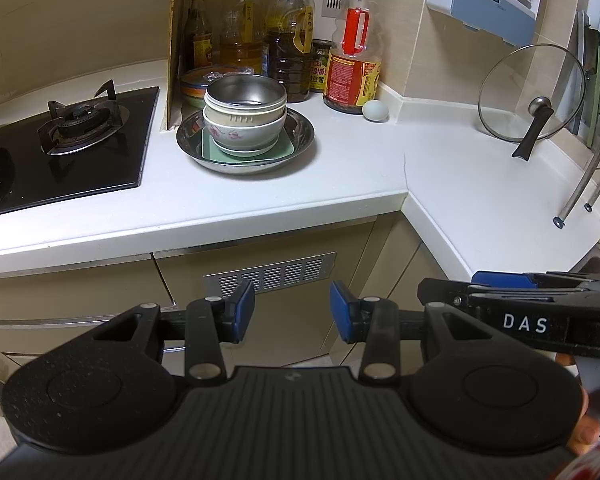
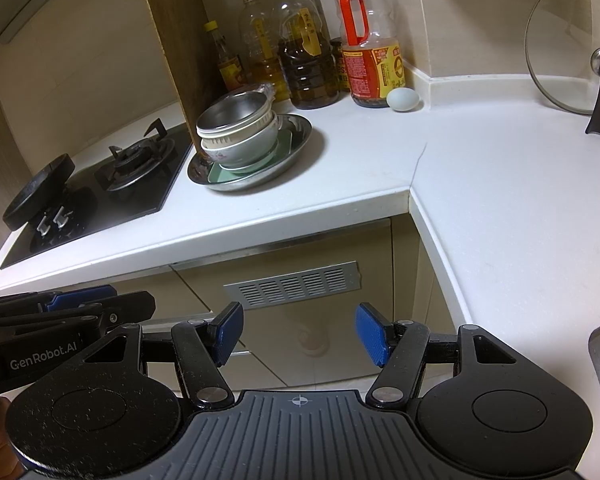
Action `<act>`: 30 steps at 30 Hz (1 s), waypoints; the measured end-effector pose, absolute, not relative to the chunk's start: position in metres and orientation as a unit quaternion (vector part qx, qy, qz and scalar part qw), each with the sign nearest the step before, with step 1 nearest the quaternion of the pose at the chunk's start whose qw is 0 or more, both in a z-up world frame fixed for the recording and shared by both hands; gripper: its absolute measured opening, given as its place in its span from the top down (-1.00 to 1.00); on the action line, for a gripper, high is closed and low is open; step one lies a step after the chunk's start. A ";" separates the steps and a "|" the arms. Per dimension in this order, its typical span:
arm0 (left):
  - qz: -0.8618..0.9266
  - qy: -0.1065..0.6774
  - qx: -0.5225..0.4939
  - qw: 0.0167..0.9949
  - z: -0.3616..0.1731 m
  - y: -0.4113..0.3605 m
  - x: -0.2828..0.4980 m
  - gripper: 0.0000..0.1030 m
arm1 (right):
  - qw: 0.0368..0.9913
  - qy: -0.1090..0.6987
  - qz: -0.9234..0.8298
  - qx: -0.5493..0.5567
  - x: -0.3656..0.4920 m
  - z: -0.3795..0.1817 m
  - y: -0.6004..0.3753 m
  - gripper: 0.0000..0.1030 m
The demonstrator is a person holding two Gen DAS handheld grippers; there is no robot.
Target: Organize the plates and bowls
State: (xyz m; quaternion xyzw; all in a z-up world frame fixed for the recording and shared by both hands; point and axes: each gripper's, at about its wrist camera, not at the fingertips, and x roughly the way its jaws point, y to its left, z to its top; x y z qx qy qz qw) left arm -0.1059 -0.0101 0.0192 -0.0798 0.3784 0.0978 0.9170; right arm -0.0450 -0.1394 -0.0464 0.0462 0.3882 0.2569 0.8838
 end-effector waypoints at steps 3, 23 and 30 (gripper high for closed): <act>0.098 0.378 -0.080 0.917 0.019 -0.010 -0.106 0.25 | 0.883 0.389 0.258 0.045 -0.044 -0.047 -0.139 -0.21; 0.098 0.379 -0.080 0.917 0.019 -0.010 -0.105 0.25 | 0.882 0.390 0.259 0.044 -0.045 -0.047 -0.136 -0.21; 0.098 0.380 -0.082 0.916 0.019 -0.009 -0.106 0.25 | 0.882 0.391 0.259 0.044 -0.045 -0.047 -0.135 -0.21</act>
